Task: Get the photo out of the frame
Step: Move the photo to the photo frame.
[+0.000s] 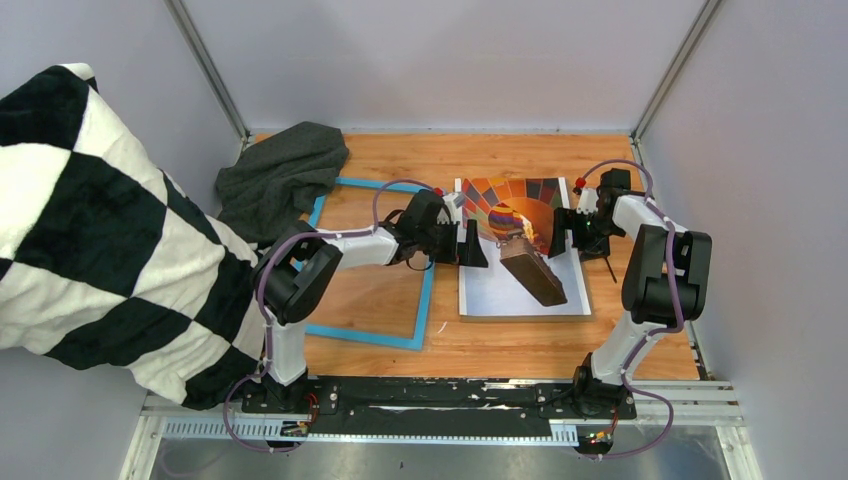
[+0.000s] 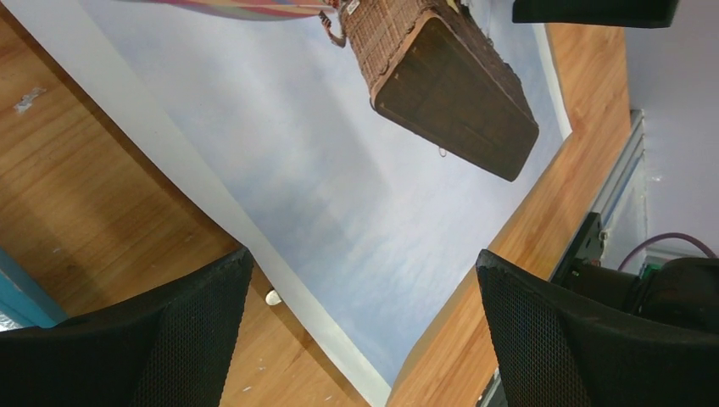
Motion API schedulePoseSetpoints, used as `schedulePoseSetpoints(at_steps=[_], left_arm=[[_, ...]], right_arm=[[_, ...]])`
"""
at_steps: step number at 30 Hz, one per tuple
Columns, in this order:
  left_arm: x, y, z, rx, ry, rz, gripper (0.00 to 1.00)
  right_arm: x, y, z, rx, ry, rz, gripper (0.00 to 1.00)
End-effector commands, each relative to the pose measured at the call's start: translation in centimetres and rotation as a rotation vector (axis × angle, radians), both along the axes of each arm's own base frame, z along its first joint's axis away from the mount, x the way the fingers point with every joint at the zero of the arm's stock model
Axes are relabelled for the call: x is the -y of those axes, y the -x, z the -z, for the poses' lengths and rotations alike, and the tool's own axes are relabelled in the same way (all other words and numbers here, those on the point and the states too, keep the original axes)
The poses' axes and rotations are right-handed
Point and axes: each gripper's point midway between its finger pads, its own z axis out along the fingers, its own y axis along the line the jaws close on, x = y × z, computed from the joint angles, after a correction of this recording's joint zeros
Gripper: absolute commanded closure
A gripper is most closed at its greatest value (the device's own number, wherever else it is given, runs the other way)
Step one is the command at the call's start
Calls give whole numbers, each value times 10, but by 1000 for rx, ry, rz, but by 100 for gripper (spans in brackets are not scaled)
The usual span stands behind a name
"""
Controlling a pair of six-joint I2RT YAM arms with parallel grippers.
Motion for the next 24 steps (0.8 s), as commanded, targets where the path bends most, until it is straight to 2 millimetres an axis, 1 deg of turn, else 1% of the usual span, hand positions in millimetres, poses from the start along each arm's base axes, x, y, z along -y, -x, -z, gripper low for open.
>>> schedulePoseSetpoints(at_steps=[1,3,6,10,15,24], left_arm=[[8,5,-33,29,115,31,0],[7,5,-35,29,136,26,0],[5,5,-34,21,148,17,0],[2,5,-25,5,132,-1,0],[-8,9,-7,-30,97,-43,0],[-16,12,-2,-84,126,-95,0]], right_arm=[[-13,21,28,-114,-80,-5,10],[-13,21,28,-114,-80,-5,10],[-13,21,28,-115,-80,-5,10],[-13,21,28,-116,-77,-6,10],[-12,22,29,-119,-73,-5,10],[-11,22,30,-122,-69,-6,10]])
